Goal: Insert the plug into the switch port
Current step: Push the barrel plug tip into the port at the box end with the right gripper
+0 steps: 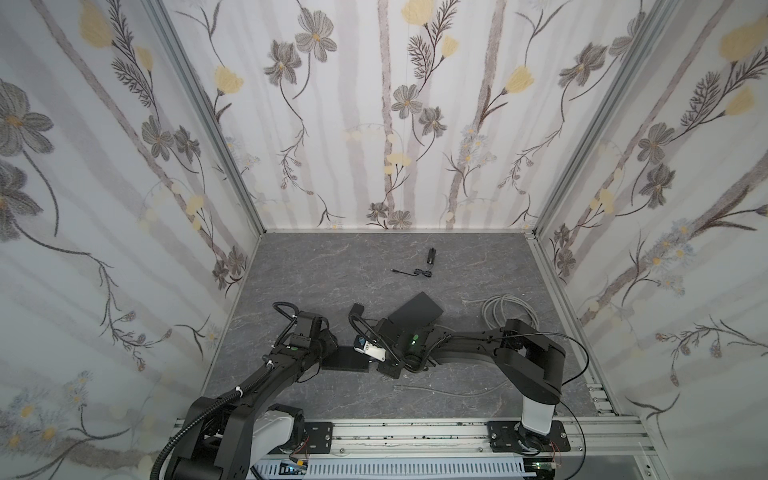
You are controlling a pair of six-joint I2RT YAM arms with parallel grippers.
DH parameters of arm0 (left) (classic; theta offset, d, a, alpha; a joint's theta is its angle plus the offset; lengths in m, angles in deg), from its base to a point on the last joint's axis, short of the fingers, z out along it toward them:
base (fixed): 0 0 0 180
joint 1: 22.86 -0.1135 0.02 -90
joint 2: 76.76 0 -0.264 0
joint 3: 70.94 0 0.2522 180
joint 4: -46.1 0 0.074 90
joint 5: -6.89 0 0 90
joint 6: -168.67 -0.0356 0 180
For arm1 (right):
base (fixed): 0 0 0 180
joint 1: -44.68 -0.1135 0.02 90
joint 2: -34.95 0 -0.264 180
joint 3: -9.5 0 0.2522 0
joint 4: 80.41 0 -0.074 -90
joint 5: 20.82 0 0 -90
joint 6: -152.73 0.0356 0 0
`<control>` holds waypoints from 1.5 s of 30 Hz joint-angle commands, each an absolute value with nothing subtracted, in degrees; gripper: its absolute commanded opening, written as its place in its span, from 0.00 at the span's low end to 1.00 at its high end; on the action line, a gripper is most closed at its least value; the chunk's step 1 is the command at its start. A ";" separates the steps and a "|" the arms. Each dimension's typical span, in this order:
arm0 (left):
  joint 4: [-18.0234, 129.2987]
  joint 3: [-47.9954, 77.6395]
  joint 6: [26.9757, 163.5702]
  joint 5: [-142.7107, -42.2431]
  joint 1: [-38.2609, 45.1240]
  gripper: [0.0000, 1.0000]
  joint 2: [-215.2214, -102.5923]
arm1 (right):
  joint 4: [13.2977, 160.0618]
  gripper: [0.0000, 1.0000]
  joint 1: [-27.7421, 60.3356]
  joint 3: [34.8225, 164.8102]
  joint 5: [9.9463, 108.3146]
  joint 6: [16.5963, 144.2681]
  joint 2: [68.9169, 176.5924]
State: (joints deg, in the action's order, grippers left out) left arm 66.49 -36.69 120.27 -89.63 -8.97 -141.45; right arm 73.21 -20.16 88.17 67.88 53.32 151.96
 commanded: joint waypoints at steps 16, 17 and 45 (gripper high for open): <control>73.34 -38.81 123.59 -93.13 -8.53 0.51 -137.06 | 86.47 0.00 -22.12 91.07 69.20 68.25 152.80; 73.61 -38.81 123.51 -92.80 -8.47 0.51 -136.89 | 86.25 0.00 -22.16 91.11 69.27 68.24 152.80; 68.64 -40.45 126.54 -96.57 -6.76 0.49 -137.43 | 82.31 0.00 -22.34 99.44 63.82 59.39 156.69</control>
